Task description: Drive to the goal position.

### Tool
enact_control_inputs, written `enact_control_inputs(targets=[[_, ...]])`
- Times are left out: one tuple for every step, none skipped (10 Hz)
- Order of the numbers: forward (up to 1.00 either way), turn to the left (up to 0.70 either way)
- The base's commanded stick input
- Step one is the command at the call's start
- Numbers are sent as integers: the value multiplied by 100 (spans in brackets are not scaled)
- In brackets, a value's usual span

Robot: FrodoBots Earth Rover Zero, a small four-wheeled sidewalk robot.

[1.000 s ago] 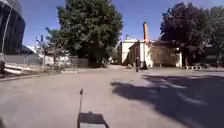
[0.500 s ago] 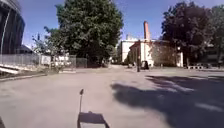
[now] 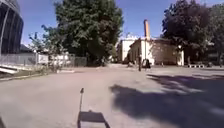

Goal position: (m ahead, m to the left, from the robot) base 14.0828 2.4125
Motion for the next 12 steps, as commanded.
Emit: enact_control_inputs(targets=[[70, 0], [70, 0], [70, 0], [70, 0], [70, 0], [70, 0], [70, 0], [70, 0], [70, 0], [70, 0], [70, 0], [70, 0]])
